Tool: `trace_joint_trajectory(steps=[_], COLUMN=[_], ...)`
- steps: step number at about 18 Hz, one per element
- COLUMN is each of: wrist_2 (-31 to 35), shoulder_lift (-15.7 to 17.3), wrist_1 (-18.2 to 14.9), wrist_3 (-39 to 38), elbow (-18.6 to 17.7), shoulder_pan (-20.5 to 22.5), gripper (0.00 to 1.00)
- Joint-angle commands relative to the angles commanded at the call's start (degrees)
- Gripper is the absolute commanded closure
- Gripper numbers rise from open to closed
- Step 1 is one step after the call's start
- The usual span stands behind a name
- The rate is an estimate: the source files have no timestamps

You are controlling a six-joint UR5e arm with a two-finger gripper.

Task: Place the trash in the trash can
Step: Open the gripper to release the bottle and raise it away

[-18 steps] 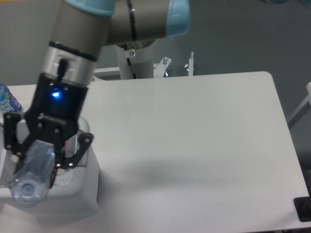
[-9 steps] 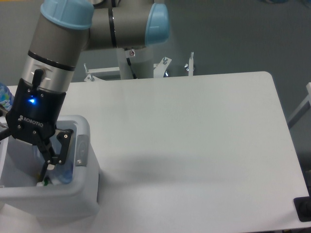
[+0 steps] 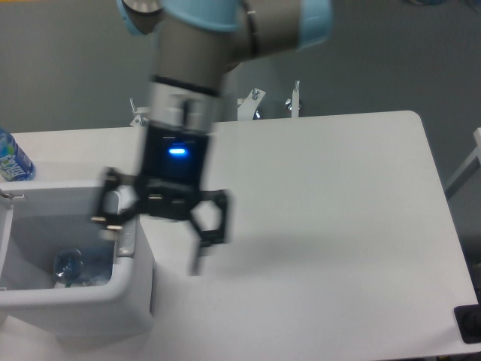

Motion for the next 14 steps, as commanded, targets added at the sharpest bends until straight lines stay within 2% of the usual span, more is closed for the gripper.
trace_joint_trajectory(steps=[1, 3, 6, 8, 11, 14], wrist_2=[2.3, 6.9, 16.1, 18.6, 22.4, 22.3], shoulder_lift=[0.0, 0.2, 1.8, 2.4, 5.9, 7.6], wrist_1=[-0.5, -4.3, -12.3, -17.6, -25.2, -25.9], wrist_3=[2.3, 8.4, 19.8, 28.0, 39.3, 45.3], elbow=[-0.6, -1.4, -1.8, -2.0, -3.6, -4.7], shoulder_pan=[0.4, 1.6, 3.2, 5.0, 8.8, 11.3], gripper=[0.0, 0.0, 0.0, 0.0, 0.0, 0.0])
